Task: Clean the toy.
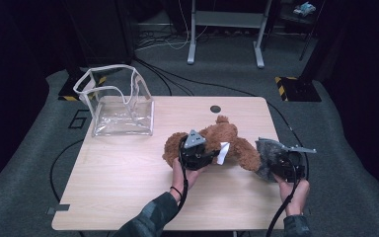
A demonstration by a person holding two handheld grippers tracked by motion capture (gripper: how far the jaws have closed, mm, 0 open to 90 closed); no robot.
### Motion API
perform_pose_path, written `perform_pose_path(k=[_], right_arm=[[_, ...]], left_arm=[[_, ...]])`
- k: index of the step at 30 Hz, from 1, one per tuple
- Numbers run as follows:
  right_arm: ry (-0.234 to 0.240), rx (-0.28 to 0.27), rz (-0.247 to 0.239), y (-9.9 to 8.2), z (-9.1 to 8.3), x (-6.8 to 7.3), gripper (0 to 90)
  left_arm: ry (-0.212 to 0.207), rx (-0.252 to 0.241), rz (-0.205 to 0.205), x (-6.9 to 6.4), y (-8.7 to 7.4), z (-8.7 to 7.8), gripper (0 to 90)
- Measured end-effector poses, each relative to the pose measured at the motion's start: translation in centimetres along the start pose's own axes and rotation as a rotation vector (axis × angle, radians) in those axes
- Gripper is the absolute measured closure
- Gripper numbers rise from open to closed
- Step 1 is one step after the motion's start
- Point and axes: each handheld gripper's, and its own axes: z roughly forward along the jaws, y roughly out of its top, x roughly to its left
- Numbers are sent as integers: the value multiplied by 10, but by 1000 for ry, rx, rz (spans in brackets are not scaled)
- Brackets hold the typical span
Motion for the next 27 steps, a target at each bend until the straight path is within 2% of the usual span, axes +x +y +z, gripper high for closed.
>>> perform_pose_path(k=[3,6,9,12,14,15,16,20,23,27], right_arm=[[-6,-3,2,1,-2,0,716],[-7,-11,-1,1,-3,-1,716],[-8,-9,10,1,-3,-2,716],[-6,-2,10,-1,-1,-3,716],[-2,6,18,-3,1,-3,716],[-2,6,18,-3,1,-3,716],[-4,10,21,-3,2,-2,716],[3,18,9,-4,6,1,716],[6,20,8,-4,7,3,716],[11,26,0,-4,9,6,715]], left_arm=[[-18,-8,-5,-3,2,-2,763],[-57,-3,-22,-4,2,-4,762],[-87,14,-32,2,-1,0,760],[-111,49,-43,15,-5,8,754],[-92,86,-57,29,-11,14,747],[-92,86,-57,29,-11,14,745],[-86,90,-73,34,-13,15,745],[-54,113,-90,51,-19,21,724],[-38,118,-99,54,-19,22,710],[20,128,-86,57,-19,22,662]])
